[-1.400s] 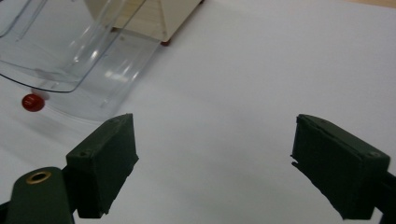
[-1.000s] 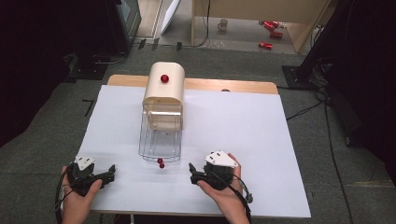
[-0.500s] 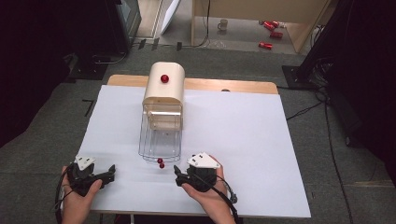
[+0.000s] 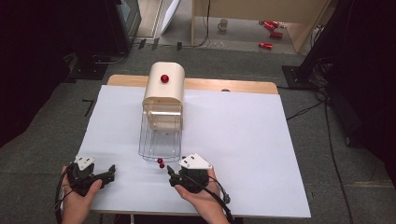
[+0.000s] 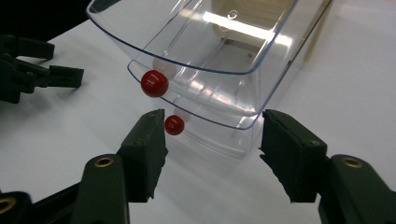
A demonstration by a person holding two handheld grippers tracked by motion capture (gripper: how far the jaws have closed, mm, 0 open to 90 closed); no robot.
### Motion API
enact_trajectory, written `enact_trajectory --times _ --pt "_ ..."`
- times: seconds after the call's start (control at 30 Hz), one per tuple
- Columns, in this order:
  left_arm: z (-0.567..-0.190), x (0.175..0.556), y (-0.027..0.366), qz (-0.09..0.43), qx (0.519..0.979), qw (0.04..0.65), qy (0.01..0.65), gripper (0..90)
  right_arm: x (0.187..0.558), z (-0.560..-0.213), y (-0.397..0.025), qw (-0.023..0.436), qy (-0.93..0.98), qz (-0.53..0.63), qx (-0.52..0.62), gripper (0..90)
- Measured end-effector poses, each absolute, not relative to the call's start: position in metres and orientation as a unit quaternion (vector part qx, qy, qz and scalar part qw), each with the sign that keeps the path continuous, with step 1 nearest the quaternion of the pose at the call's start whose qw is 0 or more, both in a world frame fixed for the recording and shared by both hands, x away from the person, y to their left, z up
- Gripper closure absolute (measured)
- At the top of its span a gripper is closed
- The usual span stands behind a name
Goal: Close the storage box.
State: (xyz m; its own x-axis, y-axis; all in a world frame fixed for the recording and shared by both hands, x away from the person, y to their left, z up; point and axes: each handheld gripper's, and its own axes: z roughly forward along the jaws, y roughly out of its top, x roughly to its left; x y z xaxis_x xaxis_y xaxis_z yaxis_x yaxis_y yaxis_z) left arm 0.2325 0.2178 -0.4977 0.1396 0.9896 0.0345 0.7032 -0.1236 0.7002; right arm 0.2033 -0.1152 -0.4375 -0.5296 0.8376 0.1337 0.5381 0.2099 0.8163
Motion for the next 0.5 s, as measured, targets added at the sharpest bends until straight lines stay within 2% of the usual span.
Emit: enact_trajectory --times 0.5 --pt "-0.498 0.233 0.218 0.260 0.703 0.275 0.602 3.7 0.202 -0.438 -0.095 0.171 0.764 0.442 0.437 53.6"
